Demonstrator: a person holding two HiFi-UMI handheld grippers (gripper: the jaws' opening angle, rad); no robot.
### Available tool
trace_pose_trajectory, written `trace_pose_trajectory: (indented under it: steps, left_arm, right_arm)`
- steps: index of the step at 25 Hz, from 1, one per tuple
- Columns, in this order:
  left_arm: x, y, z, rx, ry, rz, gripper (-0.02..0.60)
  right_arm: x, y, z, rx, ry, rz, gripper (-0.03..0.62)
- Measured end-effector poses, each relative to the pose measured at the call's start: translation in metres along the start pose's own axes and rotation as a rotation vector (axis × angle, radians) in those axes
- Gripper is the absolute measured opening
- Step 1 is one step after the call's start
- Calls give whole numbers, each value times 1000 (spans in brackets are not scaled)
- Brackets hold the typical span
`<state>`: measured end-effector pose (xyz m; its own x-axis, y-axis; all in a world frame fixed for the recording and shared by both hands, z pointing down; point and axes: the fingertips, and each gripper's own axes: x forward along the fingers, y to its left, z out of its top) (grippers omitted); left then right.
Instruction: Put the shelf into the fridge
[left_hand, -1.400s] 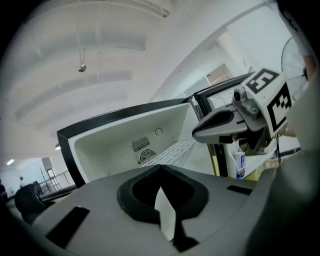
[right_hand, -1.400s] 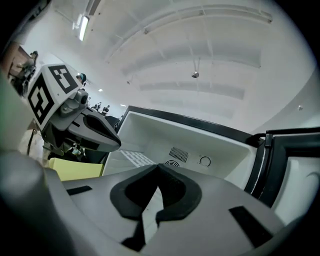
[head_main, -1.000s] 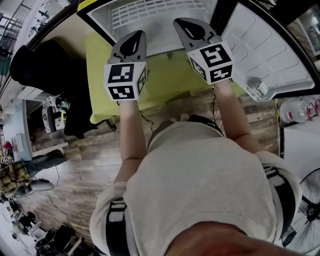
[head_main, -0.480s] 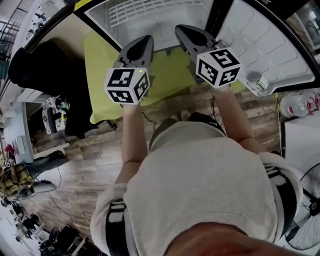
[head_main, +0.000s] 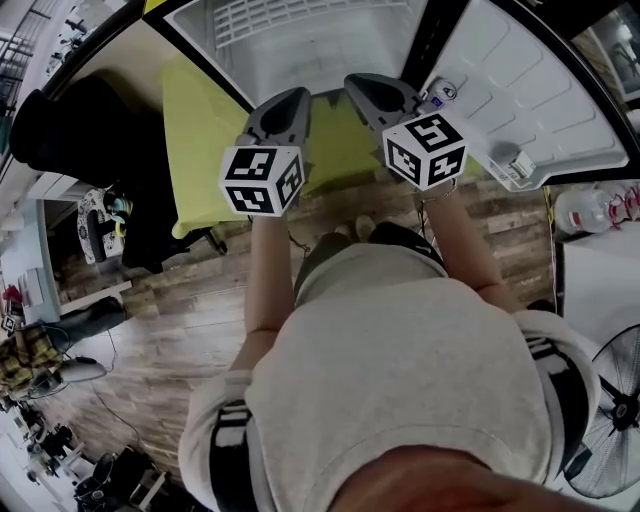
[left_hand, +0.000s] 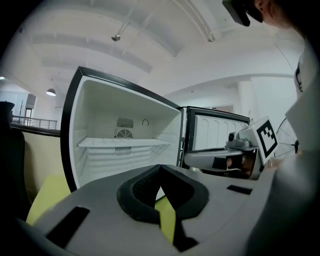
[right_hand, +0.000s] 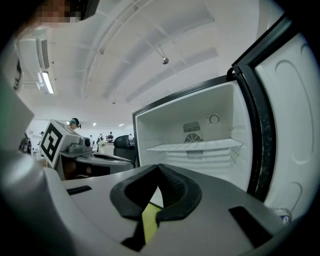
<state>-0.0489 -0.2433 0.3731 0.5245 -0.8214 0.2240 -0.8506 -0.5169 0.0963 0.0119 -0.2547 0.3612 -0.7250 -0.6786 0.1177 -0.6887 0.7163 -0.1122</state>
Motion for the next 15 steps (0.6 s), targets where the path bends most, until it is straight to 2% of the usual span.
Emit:
trace_pose_trajectory:
  steps: [6,15]
  left_arm:
    - [5,-4,-23,61,86,7,9]
    - [11,-6,-44,52,135,17,9]
  right_arm:
    - [1,1,-16,26,40,10,9]
    - [1,4,-39,41,87,23,9]
